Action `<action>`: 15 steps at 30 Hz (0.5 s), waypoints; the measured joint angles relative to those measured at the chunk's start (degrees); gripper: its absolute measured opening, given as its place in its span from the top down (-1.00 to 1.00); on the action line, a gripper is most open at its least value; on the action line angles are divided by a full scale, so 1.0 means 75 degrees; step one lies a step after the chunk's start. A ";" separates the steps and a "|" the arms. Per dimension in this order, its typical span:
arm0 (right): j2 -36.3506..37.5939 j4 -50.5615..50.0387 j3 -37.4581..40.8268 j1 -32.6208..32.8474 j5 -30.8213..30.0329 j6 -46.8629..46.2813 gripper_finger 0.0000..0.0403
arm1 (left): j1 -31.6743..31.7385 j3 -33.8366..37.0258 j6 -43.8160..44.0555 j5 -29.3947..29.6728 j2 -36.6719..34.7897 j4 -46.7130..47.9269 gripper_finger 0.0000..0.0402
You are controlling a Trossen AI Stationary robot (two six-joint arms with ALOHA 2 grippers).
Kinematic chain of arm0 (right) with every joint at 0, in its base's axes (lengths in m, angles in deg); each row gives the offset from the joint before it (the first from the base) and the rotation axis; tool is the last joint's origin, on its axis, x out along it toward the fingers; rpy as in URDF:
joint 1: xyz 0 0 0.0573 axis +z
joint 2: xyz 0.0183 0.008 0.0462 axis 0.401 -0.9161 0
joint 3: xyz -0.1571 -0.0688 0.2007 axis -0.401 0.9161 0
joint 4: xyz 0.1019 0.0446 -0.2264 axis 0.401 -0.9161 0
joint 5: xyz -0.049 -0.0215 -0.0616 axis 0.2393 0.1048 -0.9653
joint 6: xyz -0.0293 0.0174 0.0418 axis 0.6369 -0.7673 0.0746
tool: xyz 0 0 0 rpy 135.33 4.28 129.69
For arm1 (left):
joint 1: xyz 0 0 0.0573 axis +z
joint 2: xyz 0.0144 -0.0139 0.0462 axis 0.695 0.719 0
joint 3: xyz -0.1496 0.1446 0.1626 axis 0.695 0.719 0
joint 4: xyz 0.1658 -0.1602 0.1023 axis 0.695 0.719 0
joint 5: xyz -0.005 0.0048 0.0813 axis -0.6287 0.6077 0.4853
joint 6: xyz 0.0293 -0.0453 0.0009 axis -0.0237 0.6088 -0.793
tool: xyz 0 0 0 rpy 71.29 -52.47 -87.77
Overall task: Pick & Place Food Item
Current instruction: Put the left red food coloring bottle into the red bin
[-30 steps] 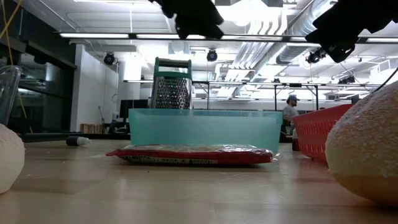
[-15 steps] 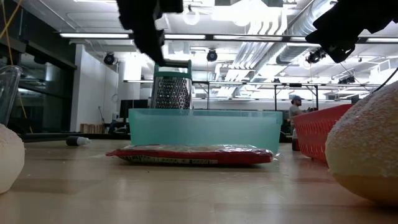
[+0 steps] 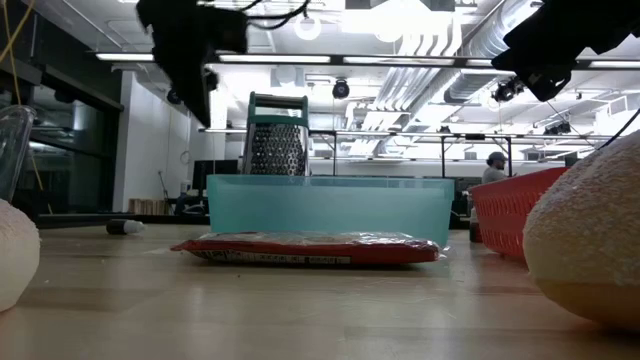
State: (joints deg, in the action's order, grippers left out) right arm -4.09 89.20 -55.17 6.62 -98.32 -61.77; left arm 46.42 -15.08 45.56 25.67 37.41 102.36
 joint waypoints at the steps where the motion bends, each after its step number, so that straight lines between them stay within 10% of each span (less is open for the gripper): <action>1: 0.0000 0.0000 0.0000 0.0000 -0.0002 0.0001 0.43 | 0.0065 0.0223 -0.0016 0.0006 -0.0188 -0.0097 0.08; 15: 0.0000 0.0002 0.0000 0.0000 0.0000 0.0001 0.43 | 0.0910 0.2393 -0.0235 0.0012 -0.1433 -0.0488 0.08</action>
State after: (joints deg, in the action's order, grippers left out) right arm -4.09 89.22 -55.17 6.62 -98.31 -61.77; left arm 53.25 2.86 43.80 25.76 26.66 98.70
